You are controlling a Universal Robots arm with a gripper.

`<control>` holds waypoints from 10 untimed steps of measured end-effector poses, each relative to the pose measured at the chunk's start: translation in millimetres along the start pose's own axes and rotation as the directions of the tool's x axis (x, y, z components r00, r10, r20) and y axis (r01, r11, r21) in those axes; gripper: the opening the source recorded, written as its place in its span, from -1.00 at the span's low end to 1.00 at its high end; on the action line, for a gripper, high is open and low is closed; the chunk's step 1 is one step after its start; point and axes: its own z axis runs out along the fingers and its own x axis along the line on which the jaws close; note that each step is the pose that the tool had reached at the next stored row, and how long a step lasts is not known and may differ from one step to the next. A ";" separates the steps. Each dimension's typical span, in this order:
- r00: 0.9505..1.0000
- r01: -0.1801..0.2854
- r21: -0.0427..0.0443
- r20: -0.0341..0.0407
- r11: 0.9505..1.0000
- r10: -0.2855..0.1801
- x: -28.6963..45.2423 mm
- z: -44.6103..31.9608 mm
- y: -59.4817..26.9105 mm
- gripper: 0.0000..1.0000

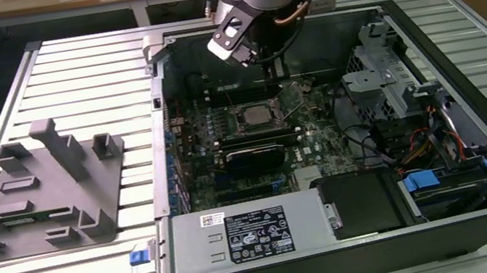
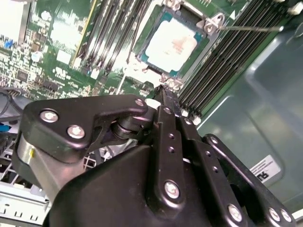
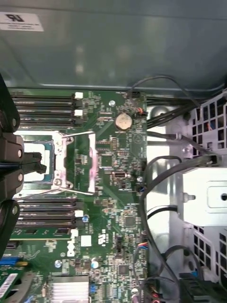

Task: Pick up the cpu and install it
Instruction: 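Close the cpu cover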

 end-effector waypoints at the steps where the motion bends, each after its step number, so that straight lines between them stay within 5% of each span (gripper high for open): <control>1: 1.000 0.000 0.000 0.000 1.000 0.000 0.0 0.1 1.5 -0.79; 10: 1.000 0.000 0.000 0.000 1.000 0.000 0.2 1.0 16.7 -0.79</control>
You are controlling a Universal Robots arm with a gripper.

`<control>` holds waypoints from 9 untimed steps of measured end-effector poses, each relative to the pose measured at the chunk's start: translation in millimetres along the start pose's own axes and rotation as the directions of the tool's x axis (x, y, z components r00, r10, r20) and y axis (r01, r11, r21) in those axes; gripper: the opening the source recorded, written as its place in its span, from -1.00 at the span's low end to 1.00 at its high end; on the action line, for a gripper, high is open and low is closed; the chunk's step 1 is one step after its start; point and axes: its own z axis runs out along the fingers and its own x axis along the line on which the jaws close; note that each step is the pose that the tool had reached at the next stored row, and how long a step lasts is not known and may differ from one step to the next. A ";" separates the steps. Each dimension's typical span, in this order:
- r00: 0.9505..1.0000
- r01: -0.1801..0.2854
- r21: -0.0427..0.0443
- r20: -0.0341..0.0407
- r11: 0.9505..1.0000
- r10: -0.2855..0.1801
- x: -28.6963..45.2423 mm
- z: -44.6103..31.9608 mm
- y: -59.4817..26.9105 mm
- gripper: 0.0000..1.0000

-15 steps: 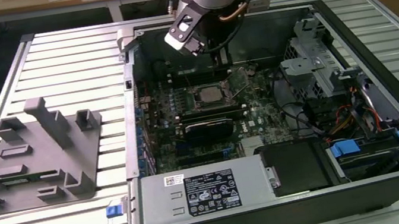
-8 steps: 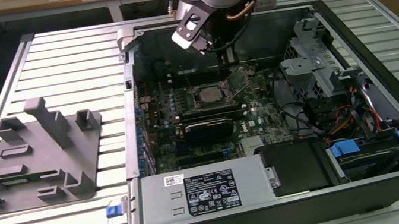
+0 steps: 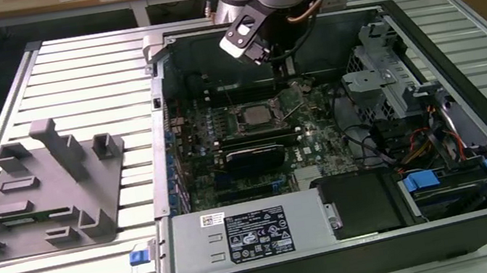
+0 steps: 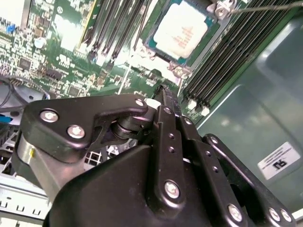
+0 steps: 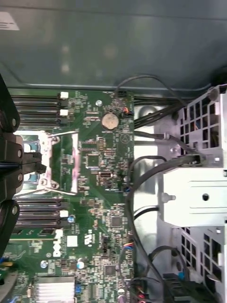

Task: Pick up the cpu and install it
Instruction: 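Close the cpu cover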

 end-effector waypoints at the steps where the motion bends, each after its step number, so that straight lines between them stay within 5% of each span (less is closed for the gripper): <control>1: 1.000 0.000 0.000 0.000 1.000 0.000 0.0 0.1 1.9 -0.79; 9: 1.000 0.000 0.000 0.000 1.000 0.000 0.3 1.2 19.9 -0.79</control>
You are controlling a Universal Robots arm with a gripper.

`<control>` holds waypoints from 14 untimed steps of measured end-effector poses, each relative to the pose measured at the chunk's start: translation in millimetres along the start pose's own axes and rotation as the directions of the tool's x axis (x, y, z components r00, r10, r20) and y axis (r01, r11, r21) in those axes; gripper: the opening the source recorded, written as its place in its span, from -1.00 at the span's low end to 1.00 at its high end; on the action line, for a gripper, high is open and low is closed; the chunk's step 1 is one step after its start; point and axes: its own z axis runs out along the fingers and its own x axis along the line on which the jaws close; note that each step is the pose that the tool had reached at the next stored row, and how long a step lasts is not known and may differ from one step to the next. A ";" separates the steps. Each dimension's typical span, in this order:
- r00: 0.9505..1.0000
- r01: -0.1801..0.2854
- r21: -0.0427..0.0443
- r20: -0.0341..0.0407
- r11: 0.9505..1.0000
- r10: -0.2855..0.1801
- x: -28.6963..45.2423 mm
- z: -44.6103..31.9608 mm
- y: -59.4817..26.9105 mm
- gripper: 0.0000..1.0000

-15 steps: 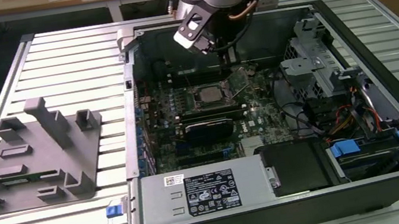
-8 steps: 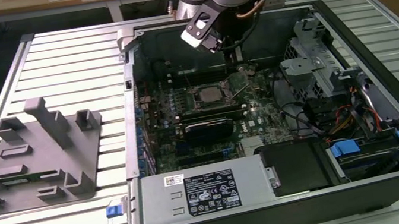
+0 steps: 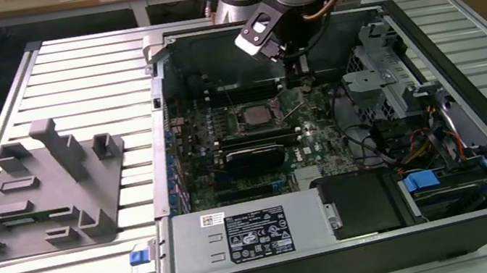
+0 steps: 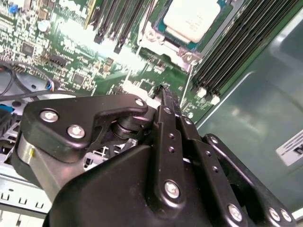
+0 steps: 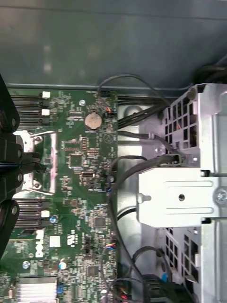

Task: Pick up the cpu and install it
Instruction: 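Close the cpu cover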

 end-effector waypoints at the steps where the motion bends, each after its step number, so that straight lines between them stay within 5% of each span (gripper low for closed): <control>1: 1.000 0.000 0.000 0.000 1.000 0.000 0.0 0.1 1.8 -0.79; 14: 1.000 0.000 0.000 0.000 1.000 0.000 0.3 2.0 24.0 -0.79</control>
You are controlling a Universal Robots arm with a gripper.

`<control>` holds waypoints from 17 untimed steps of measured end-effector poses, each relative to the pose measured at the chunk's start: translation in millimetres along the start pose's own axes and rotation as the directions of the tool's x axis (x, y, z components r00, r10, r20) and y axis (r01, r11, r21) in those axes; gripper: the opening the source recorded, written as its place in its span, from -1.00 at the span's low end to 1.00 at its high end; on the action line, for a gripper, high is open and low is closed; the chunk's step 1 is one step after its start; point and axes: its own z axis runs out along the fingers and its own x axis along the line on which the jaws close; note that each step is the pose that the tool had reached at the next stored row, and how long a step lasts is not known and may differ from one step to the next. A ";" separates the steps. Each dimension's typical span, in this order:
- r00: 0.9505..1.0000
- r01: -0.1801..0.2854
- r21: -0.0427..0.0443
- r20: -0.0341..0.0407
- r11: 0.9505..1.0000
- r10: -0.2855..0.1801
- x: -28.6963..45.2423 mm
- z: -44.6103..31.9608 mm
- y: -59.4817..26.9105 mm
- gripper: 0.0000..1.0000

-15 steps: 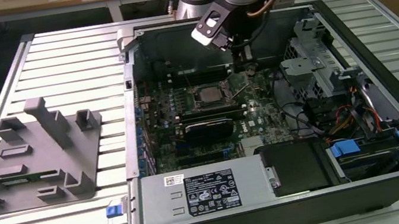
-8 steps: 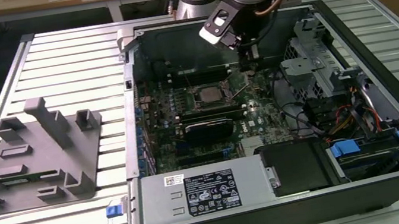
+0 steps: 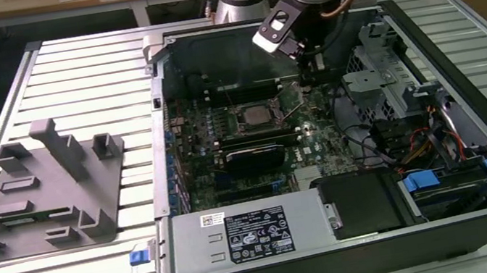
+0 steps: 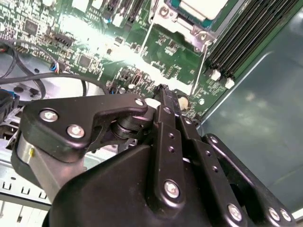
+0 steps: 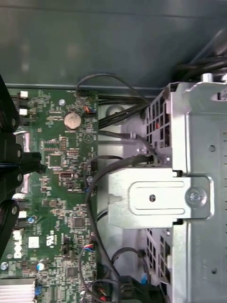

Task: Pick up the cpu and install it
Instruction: 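Close the cpu cover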

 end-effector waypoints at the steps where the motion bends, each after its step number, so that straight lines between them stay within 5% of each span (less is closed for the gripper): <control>1: 1.000 0.000 0.000 0.000 1.000 0.000 0.0 0.2 1.2 -0.79; 17: 1.000 -0.001 0.000 0.000 1.000 0.001 -0.3 7.8 13.4 -0.79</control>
